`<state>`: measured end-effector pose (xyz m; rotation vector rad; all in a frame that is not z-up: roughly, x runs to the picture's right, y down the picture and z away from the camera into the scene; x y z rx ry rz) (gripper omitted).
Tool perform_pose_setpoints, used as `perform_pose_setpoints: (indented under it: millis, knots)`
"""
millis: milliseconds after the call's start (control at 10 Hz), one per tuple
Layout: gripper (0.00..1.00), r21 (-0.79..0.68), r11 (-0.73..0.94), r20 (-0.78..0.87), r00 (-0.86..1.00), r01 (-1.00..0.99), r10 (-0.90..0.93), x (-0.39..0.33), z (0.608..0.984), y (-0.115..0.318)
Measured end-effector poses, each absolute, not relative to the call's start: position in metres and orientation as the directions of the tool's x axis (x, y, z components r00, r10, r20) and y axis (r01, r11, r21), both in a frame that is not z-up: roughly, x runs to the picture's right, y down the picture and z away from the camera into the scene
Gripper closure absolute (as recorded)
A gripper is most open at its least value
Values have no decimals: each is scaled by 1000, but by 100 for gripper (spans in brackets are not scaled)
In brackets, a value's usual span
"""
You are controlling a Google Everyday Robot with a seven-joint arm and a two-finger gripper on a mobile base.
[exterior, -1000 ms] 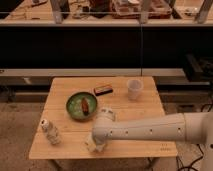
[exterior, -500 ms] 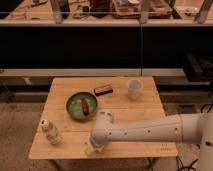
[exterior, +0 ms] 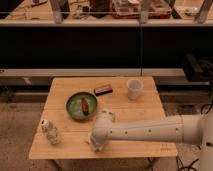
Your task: Place the white sponge in the ceramic bowl
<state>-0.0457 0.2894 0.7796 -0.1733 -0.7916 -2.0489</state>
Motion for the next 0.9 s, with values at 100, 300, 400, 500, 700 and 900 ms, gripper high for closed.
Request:
perform_pose_setpoints:
  millis: [100,300,400,500,700,900]
  knots:
    - [57,471,-350,409,-552,809,-726,-44,776,281]
    - [57,474,-265,401,-474,840,-784,-32,771,252]
    - [59,480,-194,407,-412,856,-815,-22,769,236]
    - [66,481,-131,411,-356,867,-839,-10,768,221]
    - [80,501,-43,415,-284,864,-865,-2,770,193]
    - [81,543,5,412,-261,840,-873,-13,773,173]
